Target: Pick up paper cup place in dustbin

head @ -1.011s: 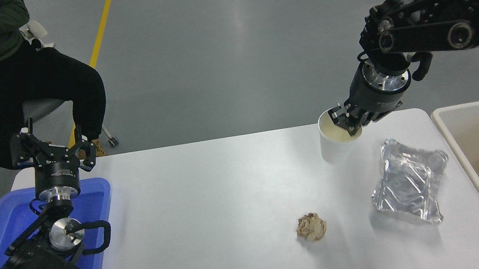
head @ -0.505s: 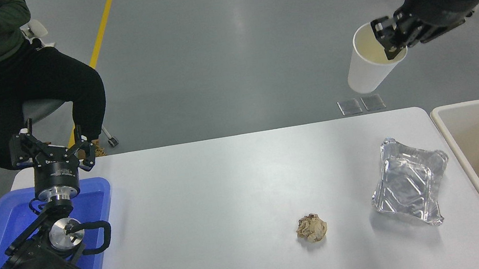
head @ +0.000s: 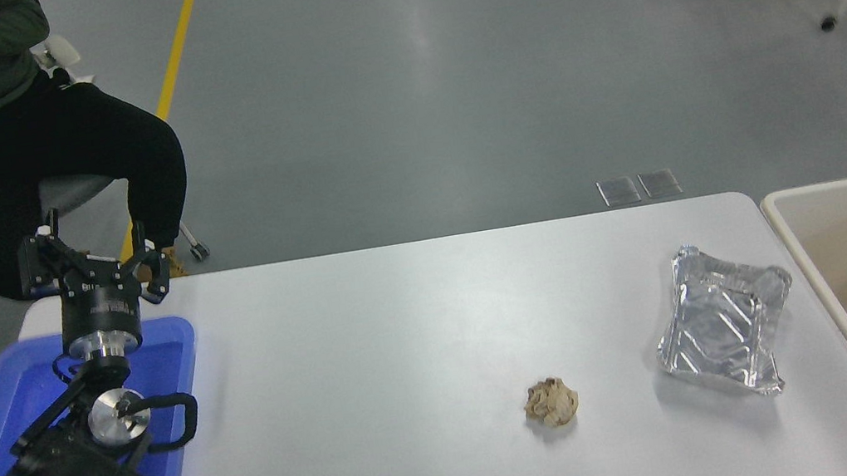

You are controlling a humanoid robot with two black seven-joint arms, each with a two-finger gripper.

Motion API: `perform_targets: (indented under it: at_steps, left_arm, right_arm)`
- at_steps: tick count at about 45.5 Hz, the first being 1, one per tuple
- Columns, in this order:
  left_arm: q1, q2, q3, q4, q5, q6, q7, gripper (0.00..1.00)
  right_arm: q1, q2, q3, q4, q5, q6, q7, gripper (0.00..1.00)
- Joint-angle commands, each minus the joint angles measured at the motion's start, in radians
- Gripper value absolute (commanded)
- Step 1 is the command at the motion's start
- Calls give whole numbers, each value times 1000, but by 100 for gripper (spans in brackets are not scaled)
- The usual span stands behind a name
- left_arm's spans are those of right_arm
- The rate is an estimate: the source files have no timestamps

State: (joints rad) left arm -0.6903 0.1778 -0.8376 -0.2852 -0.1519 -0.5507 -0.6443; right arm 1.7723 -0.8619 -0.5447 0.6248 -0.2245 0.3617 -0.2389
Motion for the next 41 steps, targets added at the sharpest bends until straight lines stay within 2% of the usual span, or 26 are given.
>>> perform_targets:
  at_steps: [1, 9, 20, 41]
  left_arm:
    - [0, -1, 0, 0, 0, 0, 0, 99]
    - [0, 0, 0, 0, 0, 0, 0, 99]
    - [-2, 0, 2, 0, 0, 0, 0, 99]
    - [-2, 0, 2, 0, 0, 0, 0, 99]
  right_arm:
    - [-431, -36, 420, -201, 27, -256, 1, 0]
    - [-672, 98, 748, -390, 28, -323, 1, 0]
    - [-826, 300, 924, -625, 62, -337, 6, 0]
    - [-1037, 437, 953, -636, 326, -425, 13, 0]
